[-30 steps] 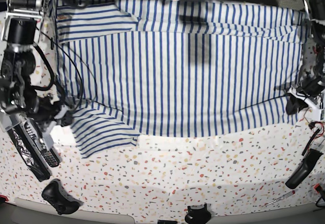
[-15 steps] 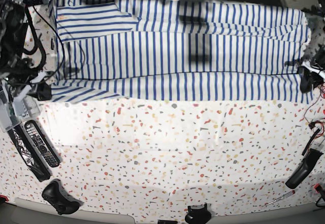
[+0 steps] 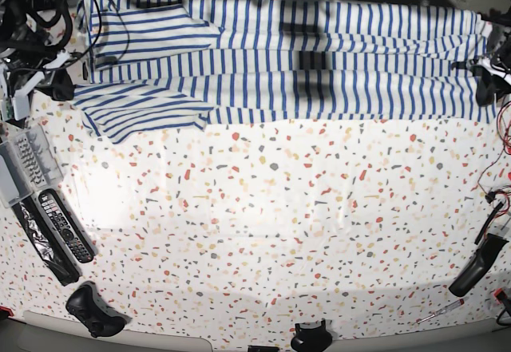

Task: Layout the t-shirt on the table in an organized manner, then fold the t-shirt properly
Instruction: 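Lift the side edges and fold them over toward the hem, then lower the folded edge onto the shirt and release, then grasp the shirt's side with the left gripper and fold it toward the middle, then release the folded side and raise the left gripper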

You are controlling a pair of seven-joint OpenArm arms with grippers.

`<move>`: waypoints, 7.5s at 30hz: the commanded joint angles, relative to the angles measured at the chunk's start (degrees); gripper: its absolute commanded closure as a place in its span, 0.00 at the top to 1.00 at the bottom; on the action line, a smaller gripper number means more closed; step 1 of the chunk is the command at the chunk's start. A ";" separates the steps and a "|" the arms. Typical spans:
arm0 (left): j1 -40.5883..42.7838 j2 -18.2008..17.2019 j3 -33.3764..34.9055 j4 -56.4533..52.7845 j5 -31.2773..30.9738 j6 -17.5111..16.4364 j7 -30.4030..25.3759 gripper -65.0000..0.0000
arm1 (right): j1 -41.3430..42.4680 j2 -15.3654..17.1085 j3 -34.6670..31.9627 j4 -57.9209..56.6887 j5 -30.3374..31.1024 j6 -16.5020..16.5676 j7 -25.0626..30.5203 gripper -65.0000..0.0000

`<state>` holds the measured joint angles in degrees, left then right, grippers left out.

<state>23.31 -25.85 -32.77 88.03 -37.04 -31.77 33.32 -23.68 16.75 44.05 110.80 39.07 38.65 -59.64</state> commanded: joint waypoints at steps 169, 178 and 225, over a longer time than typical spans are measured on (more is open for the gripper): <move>1.40 23.63 17.00 15.78 -3.28 -2.40 5.05 0.45 | 6.84 0.22 0.48 1.05 9.18 0.39 -0.39 0.26; -1.70 23.61 33.31 15.76 7.37 8.87 -1.81 0.45 | 6.82 0.24 0.48 1.05 9.18 0.39 -2.97 0.26; 6.19 14.36 11.80 26.71 8.09 7.06 -5.97 0.45 | -1.99 1.55 -10.78 -19.47 21.16 1.35 -1.20 0.64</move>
<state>29.50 -11.14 -20.69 113.62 -28.27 -24.27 28.53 -25.69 17.72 32.84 90.52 59.07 39.57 -61.01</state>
